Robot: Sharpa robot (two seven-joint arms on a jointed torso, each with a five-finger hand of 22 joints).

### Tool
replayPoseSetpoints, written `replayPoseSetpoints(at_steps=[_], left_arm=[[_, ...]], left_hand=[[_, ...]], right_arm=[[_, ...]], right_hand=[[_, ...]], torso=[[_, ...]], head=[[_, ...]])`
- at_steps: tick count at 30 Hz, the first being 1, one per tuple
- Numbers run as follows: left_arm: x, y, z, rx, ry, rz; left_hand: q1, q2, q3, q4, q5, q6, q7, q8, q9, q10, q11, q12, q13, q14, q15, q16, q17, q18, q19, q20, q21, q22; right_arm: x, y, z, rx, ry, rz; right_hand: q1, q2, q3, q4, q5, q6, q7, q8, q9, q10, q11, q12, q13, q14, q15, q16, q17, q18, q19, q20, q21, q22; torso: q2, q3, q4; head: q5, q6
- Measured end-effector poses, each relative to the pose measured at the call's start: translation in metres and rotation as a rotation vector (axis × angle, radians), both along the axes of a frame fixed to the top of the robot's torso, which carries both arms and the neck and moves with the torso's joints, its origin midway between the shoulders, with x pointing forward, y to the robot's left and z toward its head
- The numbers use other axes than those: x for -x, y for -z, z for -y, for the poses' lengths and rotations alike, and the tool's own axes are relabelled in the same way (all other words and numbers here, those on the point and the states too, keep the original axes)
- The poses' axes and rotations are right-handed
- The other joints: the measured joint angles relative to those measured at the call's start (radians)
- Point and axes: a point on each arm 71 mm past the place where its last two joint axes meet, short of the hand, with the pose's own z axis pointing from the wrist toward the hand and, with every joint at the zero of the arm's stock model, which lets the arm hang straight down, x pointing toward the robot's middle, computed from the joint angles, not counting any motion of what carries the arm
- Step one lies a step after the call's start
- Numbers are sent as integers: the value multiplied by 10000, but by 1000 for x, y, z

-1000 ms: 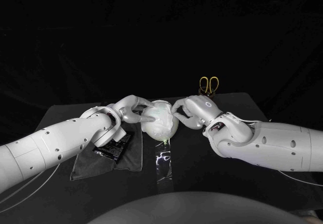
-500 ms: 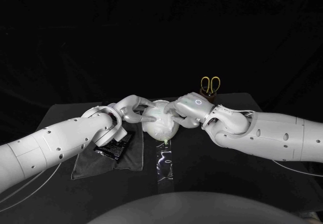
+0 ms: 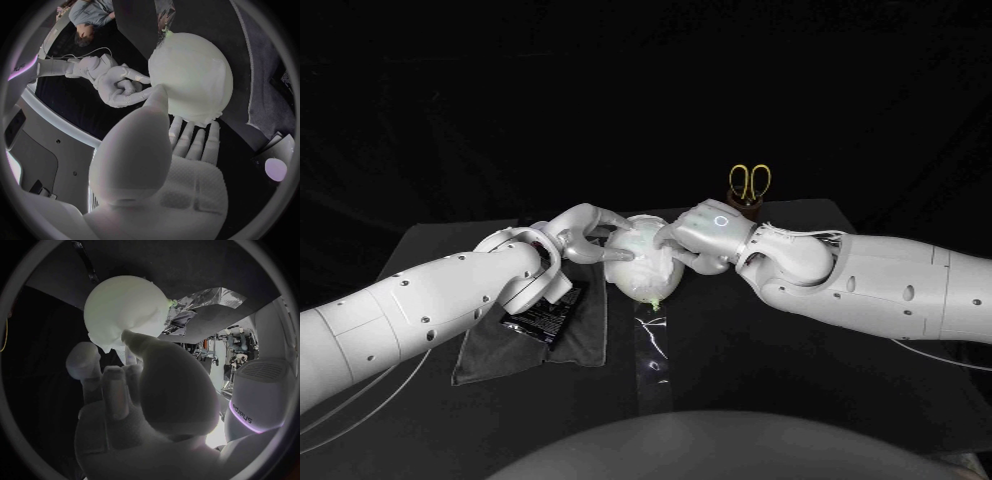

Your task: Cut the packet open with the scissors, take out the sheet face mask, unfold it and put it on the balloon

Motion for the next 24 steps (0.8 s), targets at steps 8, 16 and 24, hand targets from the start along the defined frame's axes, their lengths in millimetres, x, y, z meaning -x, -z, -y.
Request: replayPoseSetpoints(at_steps=[8, 16, 24], left_arm=[[0, 0, 0, 3, 12, -22], [0, 0, 1, 10, 30, -34], [0, 0, 1, 10, 36, -44]], left_hand=[[0, 0, 0, 0, 0, 0, 0, 0, 1, 0, 0, 0, 0, 0, 0, 0, 0, 0, 0, 0, 0, 1], [0, 0, 0, 0, 0, 0, 0, 0, 0, 0, 0, 0, 0, 0, 0, 0, 0, 0, 0, 0, 0, 1], [0, 0, 0, 0, 0, 0, 0, 0, -1, 0, 0, 0, 0, 0, 0, 0, 0, 0, 0, 0, 0, 2]], right_arm=[[-2, 2, -4, 205, -82, 49], [-4, 4, -6, 314, -56, 95], [-4, 5, -7, 360, -29, 146]], right_hand=[[-117, 113, 12, -12, -38, 688, 183, -3, 30, 4, 5, 106, 3, 0, 0, 0, 8, -4, 37, -37, 332, 5], [-286, 126, -159, -6, -38, 1338, 245, 100, 115, 17, 96, 256, 1, 0, 1, -5, 7, -8, 164, 21, 603, 6], [-309, 149, -226, 5, -38, 1657, 220, 206, 155, 17, 96, 260, -6, -38, 38, -9, 7, -10, 201, 57, 756, 2]], torso=[[1, -4, 12], [2, -4, 16], [2, -4, 7]], head=[[-39, 0], [-44, 0], [-44, 0]])
